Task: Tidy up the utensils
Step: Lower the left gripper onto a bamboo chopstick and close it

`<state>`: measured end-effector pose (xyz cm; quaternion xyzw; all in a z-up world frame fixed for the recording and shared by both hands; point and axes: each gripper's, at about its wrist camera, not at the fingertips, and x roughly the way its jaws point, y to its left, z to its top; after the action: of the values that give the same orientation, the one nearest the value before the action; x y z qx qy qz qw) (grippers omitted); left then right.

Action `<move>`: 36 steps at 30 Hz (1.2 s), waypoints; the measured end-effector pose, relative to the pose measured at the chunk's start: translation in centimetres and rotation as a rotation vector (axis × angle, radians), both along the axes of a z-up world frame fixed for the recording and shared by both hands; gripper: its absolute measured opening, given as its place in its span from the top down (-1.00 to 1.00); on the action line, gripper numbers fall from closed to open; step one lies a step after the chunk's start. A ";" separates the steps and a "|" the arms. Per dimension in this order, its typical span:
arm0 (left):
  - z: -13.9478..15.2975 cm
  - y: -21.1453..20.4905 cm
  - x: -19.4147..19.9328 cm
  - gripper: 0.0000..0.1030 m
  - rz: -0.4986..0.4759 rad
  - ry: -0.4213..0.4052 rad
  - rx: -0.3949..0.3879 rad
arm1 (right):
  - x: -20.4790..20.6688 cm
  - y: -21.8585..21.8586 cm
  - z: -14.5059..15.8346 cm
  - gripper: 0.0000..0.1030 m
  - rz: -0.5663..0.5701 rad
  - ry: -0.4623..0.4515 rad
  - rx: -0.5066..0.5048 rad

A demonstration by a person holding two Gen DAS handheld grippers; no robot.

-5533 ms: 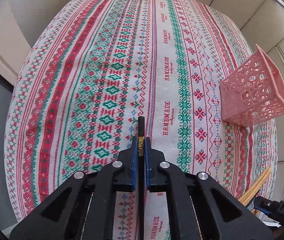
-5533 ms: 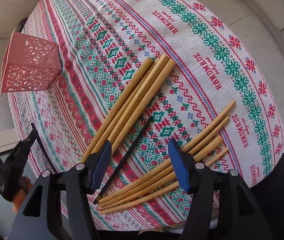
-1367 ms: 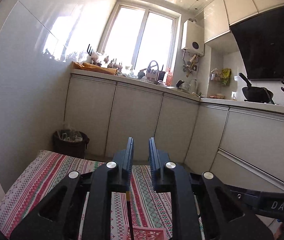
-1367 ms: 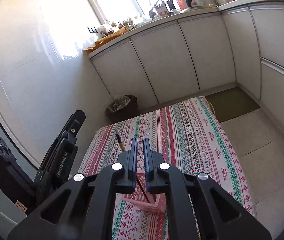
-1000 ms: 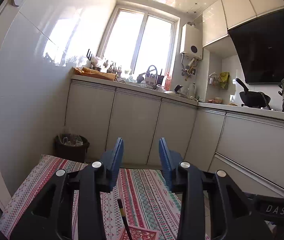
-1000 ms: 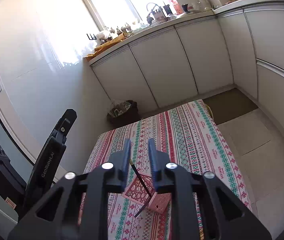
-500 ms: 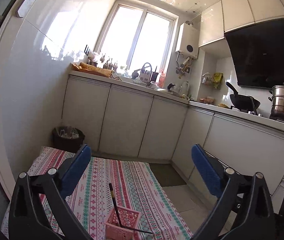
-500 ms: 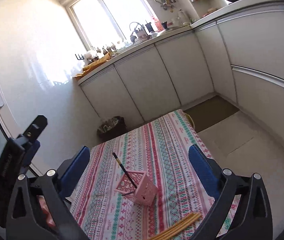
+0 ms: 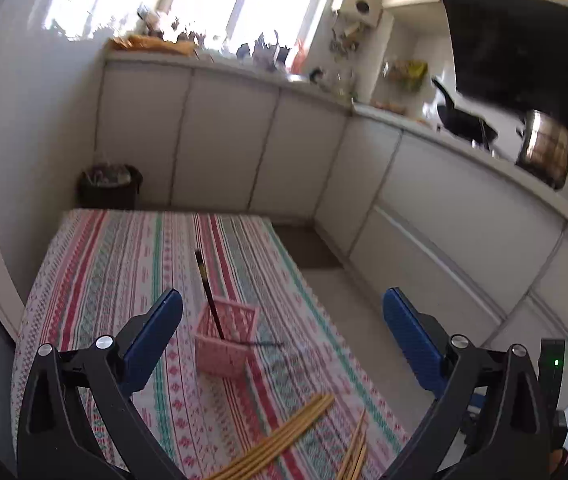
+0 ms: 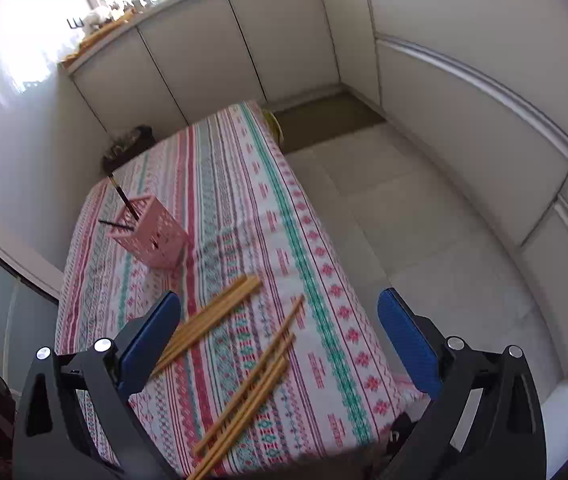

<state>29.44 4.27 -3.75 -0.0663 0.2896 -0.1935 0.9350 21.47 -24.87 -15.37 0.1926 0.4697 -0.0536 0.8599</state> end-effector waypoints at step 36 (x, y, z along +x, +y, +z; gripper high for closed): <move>-22.4 -18.5 6.3 0.00 -0.297 0.875 0.440 | -4.5 -11.3 -7.7 -0.86 -0.257 0.255 0.270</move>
<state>35.74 -14.27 -26.11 0.0990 0.6940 -0.2130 0.6806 16.99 -36.12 -23.07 0.3557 0.5492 -0.1232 0.7461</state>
